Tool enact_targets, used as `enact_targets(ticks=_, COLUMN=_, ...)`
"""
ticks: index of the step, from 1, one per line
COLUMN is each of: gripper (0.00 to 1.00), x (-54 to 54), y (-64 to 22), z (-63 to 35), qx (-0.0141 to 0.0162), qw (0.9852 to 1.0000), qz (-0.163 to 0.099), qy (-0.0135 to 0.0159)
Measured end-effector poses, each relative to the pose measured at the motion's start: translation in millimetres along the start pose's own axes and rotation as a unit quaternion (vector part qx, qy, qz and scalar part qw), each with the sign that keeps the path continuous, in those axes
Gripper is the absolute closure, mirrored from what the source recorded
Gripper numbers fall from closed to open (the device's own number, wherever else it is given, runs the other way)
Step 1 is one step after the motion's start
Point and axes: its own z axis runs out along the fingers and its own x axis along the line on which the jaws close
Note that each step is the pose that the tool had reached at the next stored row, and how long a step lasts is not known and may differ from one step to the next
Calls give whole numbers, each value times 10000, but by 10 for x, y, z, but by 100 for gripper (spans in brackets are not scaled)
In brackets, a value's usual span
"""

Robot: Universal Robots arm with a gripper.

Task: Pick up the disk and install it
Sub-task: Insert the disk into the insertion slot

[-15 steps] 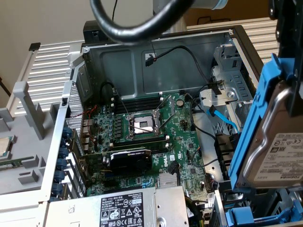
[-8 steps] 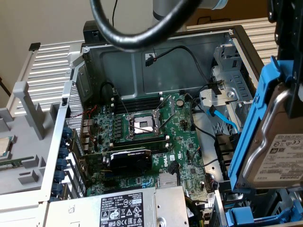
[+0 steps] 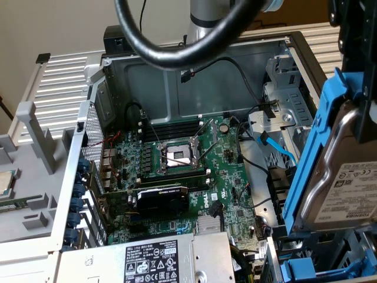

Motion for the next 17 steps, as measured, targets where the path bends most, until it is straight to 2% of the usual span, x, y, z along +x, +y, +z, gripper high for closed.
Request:
enact_targets(ticks=2, gripper=63, x=-2, y=2, z=-2, qx=8, qw=10000, qz=-63, qy=-14)
enact_targets(ticks=4, gripper=63, x=-2, y=9, z=-3, qx=29, qw=9999, qz=-102, qy=-25)
enact_targets(ticks=8, gripper=63, x=0, y=40, z=-10, qx=100, qw=9998, qz=-147, qy=-39)
enact_targets(ticks=17, gripper=63, x=2, y=69, z=-14, qx=106, qw=9998, qz=-155, qy=-41)
